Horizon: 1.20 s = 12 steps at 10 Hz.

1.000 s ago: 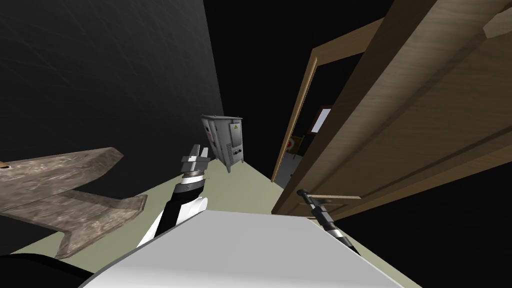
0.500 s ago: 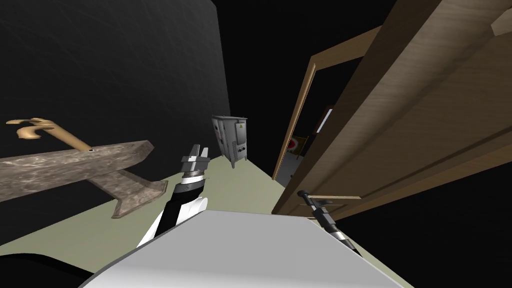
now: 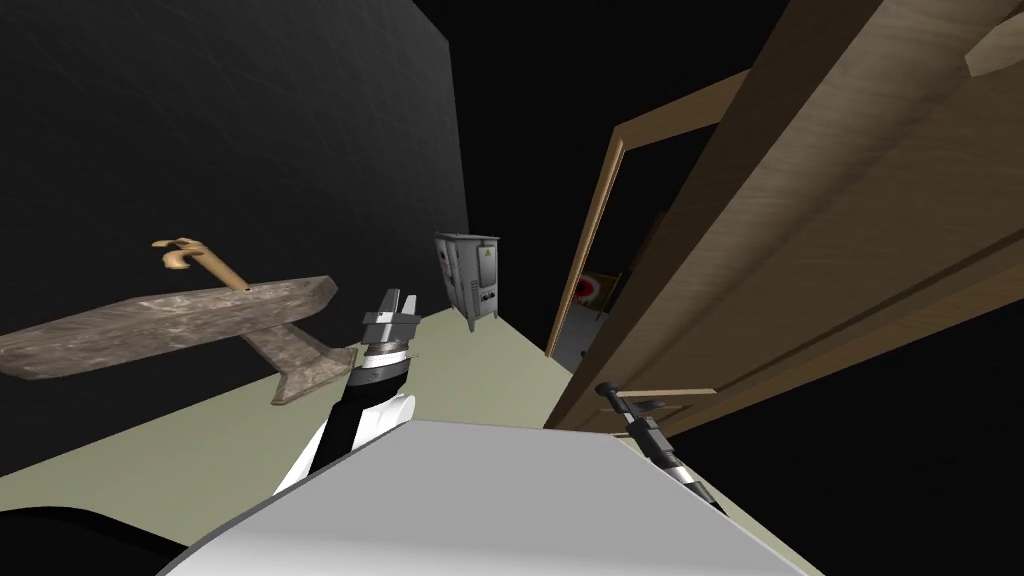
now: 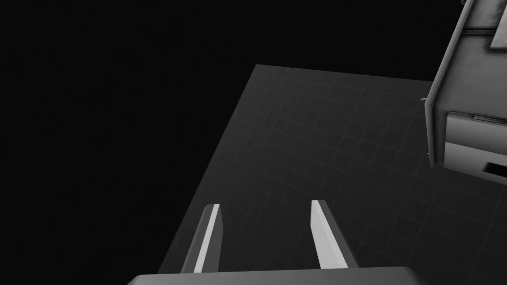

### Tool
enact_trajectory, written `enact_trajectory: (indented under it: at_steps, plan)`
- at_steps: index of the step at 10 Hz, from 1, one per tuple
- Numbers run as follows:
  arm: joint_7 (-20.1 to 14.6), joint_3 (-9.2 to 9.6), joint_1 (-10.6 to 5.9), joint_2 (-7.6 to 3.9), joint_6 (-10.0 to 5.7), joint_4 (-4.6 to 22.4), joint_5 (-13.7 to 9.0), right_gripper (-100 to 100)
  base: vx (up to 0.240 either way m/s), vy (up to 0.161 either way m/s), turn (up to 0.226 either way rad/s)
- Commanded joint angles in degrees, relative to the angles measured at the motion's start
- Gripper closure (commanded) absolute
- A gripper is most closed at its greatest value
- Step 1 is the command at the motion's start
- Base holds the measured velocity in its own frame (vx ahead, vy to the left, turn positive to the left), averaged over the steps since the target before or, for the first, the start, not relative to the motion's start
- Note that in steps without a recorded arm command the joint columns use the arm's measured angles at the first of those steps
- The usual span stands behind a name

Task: Pull the door open

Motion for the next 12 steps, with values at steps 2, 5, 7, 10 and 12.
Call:
enact_trajectory:
  at_steps: [2,5,7,10,12]
  plan:
    - [-0.17,0.09,-0.41,-0.26,-0.83,0.80,0.12,100,-0.184,-0.079,0.170]
    - [-0.39,0.23,-0.82,-0.51,-1.64,1.75,0.27,100,-0.186,-0.060,0.125]
    - [-0.56,0.35,-1.16,-0.72,-2.30,2.54,0.38,100,-0.213,-0.082,0.170]
    - [-0.79,0.50,-1.59,-0.97,-3.14,3.53,0.53,100,-0.200,-0.063,0.125]
    - [-0.88,0.81,-1.87,-0.72,-3.36,4.00,0.71,100,-0.130,-0.034,0.075]
